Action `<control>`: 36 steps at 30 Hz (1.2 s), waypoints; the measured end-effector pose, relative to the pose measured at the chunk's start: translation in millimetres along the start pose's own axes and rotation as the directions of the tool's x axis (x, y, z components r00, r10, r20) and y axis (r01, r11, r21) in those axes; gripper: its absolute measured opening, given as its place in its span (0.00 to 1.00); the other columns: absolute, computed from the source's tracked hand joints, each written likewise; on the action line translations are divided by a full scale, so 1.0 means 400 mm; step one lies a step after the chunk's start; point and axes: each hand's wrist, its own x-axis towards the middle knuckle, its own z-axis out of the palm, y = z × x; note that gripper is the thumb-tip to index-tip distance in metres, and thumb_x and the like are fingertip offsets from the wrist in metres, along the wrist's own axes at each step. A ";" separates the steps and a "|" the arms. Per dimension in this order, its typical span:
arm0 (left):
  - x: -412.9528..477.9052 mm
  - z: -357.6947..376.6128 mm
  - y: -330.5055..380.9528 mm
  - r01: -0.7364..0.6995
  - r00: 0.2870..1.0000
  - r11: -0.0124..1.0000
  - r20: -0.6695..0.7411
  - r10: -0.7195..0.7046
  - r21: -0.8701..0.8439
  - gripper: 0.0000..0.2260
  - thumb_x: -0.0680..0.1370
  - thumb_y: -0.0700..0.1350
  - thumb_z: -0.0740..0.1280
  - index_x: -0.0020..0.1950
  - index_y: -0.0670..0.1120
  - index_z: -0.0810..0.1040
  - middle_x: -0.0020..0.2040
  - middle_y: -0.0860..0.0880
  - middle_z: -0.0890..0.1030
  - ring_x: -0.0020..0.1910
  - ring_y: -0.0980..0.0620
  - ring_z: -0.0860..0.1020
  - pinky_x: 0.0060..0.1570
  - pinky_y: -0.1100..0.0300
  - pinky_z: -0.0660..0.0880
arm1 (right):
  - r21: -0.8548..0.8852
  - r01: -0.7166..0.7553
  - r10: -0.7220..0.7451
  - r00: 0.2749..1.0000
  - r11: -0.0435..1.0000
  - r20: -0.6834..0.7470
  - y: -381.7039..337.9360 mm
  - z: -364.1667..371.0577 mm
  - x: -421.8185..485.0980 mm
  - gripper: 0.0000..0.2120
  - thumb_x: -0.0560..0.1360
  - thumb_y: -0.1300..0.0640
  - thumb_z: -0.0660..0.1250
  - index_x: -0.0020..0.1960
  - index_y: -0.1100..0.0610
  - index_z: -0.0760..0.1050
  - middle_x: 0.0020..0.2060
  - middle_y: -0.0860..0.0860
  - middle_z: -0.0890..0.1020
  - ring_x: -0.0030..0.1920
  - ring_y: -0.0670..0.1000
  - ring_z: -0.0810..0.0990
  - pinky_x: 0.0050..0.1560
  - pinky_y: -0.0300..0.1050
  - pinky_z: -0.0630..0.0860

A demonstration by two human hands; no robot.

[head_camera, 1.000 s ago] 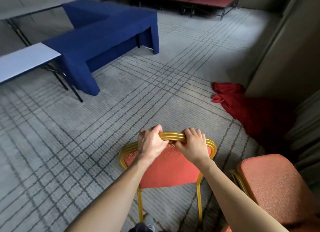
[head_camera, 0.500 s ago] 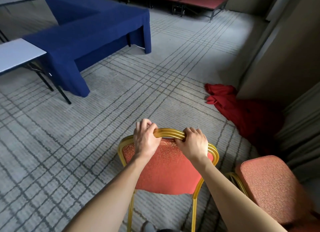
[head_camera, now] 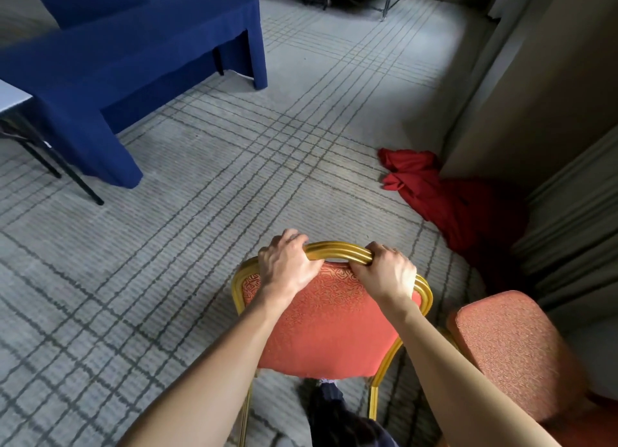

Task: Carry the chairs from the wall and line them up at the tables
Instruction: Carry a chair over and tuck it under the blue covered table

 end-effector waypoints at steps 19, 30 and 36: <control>0.463 -0.038 0.083 0.167 0.986 0.986 0.010 -0.168 0.014 0.23 0.70 0.69 0.67 0.36 0.49 0.80 0.35 0.48 0.84 0.39 0.44 0.82 0.39 0.57 0.71 | -0.012 0.083 -0.081 0.987 0.996 0.140 -0.025 0.015 0.519 0.23 0.68 0.30 0.55 0.36 0.50 0.71 0.38 0.52 0.85 0.43 0.59 0.83 0.42 0.47 0.75; 0.841 -0.099 -0.051 0.221 0.972 0.975 -0.096 -0.217 0.034 0.20 0.68 0.66 0.69 0.39 0.48 0.80 0.39 0.45 0.85 0.44 0.40 0.84 0.42 0.55 0.75 | -0.063 0.203 -0.190 0.967 0.977 0.171 -0.246 0.068 0.918 0.19 0.70 0.34 0.63 0.40 0.50 0.73 0.42 0.53 0.85 0.45 0.61 0.83 0.40 0.47 0.71; 1.073 -0.161 -0.114 0.165 0.971 0.986 -0.176 -0.160 0.016 0.22 0.68 0.67 0.70 0.39 0.47 0.81 0.38 0.44 0.85 0.44 0.39 0.84 0.40 0.56 0.74 | -0.047 0.169 -0.162 0.979 0.984 0.124 -0.370 0.080 1.125 0.18 0.70 0.34 0.65 0.39 0.50 0.72 0.41 0.54 0.85 0.46 0.62 0.83 0.41 0.47 0.70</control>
